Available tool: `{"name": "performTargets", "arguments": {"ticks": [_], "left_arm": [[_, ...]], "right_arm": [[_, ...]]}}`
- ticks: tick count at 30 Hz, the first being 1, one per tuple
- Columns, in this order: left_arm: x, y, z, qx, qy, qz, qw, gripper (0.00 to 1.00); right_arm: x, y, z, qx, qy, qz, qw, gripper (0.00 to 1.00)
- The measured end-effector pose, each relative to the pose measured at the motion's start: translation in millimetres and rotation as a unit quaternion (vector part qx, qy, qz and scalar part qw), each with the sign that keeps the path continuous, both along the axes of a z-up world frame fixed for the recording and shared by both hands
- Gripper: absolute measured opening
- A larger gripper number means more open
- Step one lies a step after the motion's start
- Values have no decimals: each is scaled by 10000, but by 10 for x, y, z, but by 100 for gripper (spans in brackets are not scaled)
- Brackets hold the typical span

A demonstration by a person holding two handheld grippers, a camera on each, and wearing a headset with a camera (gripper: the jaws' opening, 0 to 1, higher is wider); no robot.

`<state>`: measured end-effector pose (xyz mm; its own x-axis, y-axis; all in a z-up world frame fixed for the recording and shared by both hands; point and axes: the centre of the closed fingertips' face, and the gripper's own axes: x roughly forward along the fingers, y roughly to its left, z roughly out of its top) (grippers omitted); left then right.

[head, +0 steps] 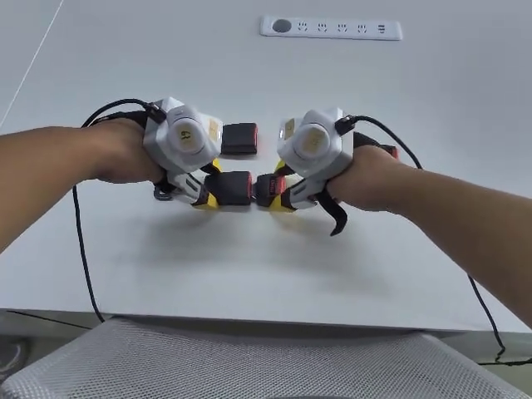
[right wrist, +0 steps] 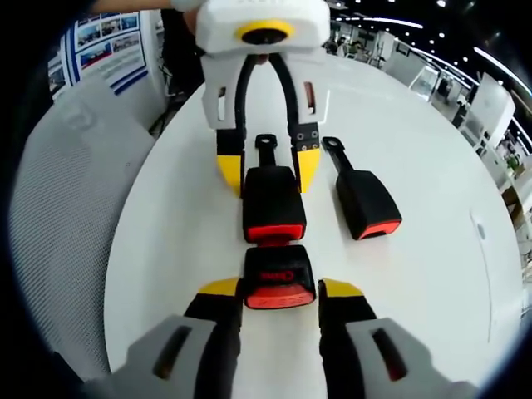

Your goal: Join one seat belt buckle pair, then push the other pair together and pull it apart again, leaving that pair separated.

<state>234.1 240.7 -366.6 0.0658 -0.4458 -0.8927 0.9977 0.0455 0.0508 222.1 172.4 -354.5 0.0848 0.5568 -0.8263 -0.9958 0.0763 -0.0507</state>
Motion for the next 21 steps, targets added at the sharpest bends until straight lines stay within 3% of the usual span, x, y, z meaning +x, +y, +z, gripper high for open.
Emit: {"name": "performTargets", "arguments": {"ticks": [3,4,8,11,15,17,21], "left_arm": [[7,-44,120,-124,-99,71,9998,39],[-3,-99,217,-222,-221,64,9995,40],[-59,-127,323,-149,-359,-178,9991,41],[1,-148,396,-231,-439,-94,9987,41],[189,-169,450,-291,-657,-82,9974,39],[376,-141,451,-214,-819,-47,9964,39],[590,-120,452,-175,-860,63,9961,42]], "right_arm": [[10,-26,91,78,7,-24,10000,37],[28,-57,158,125,-44,-41,9999,37],[65,-166,238,99,-156,-49,9998,36],[116,-279,275,84,-209,-133,9997,36],[248,-542,305,120,-246,-490,9984,36],[328,-756,272,23,-319,-637,9975,35],[421,-1042,275,-64,-340,-831,9959,35]]}}
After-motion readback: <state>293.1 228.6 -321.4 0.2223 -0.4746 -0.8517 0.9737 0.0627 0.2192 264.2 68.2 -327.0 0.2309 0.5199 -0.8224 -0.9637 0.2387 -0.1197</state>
